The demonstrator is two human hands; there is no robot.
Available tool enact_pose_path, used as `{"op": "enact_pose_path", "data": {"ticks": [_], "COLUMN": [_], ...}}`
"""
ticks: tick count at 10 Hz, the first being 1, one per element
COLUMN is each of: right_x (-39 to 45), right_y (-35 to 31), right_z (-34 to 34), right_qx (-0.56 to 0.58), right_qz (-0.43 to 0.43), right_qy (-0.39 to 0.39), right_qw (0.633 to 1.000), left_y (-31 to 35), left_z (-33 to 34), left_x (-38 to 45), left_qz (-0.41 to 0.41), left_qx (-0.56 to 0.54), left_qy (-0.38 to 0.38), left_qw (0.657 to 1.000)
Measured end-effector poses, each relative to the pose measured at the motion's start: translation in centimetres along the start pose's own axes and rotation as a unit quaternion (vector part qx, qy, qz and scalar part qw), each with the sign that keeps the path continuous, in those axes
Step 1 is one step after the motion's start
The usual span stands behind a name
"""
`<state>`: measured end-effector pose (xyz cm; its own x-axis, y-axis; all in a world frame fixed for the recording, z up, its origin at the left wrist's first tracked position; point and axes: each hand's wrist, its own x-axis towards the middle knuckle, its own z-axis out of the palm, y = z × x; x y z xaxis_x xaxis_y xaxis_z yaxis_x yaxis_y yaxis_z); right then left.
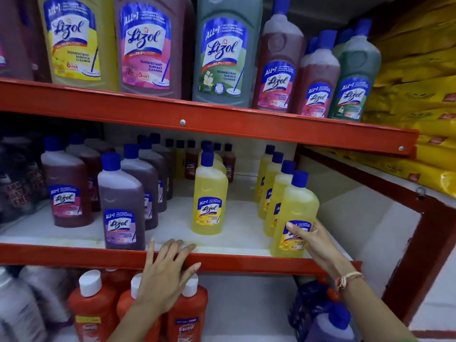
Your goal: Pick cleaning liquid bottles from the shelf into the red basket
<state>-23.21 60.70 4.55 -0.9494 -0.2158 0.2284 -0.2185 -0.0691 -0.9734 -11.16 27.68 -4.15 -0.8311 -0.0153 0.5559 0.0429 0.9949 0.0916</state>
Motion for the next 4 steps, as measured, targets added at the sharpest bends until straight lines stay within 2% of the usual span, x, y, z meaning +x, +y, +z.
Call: {"op": "enact_pose_path", "data": {"ticks": [2, 3, 4], "right_x": [-0.2, -0.3, -0.9], "right_y": [0.1, 0.1, -0.6], "right_z": [0.0, 0.0, -0.3], "right_qx": [0.001, -0.011, -0.042], "right_qz": [-0.012, 0.012, -0.004], "right_qy": [-0.01, -0.012, 0.03], "right_qw": [1.0, 1.0, 0.999], "left_y": [0.2, 0.2, 0.7], "left_z": [-0.1, -0.3, -1.6], "left_x": [0.0, -0.4, 0.0], "left_qz": [-0.003, 0.006, 0.009], "left_qx": [0.01, 0.002, -0.016], "left_qy": [-0.001, -0.021, 0.002], "left_qw": [1.0, 1.0, 1.0]}}
